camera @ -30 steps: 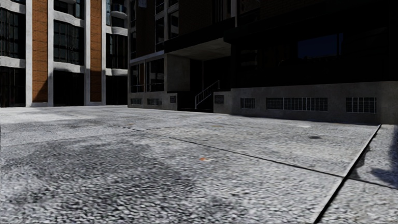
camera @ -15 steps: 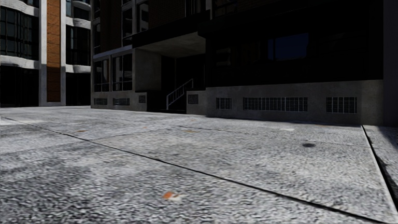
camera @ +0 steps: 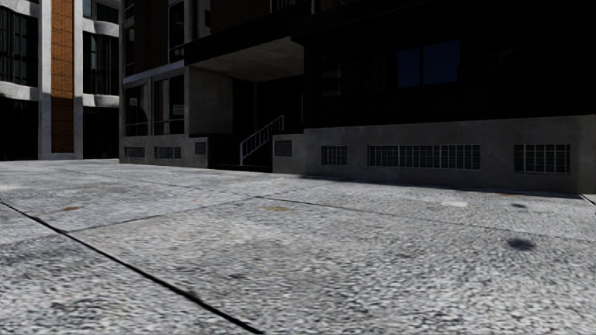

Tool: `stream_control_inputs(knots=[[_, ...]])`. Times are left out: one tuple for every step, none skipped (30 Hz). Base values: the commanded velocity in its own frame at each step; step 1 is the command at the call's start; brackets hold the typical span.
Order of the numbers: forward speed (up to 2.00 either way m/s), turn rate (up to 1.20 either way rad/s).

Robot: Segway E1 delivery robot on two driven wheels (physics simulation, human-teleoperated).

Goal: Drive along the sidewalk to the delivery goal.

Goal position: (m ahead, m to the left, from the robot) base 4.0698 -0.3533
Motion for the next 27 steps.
stream_control_inputs(knots=[[2.0, 0.0], [2.0, 0.0], [2.0, 0.0], [2.0, 0.0], [2.0, 0.0], [2.0, 0.0], [2.0, 0.0], [2.0, 0.0], [2.0, 0.0], [2.0, 0.0], [2.0, 0.0], [2.0, 0.0], [2.0, 0.0], [2.0, 0.0], [2.0, 0.0], [2.0, 0.0], [2.0, 0.0], [2.0, 0.0], [2.0, 0.0], [2.0, 0.0], [2.0, 0.0], [2.0, 0.0], [2.0, 0.0], [2.0, 0.0], [2.0, 0.0], [2.0, 0.0], [2.0, 0.0]])
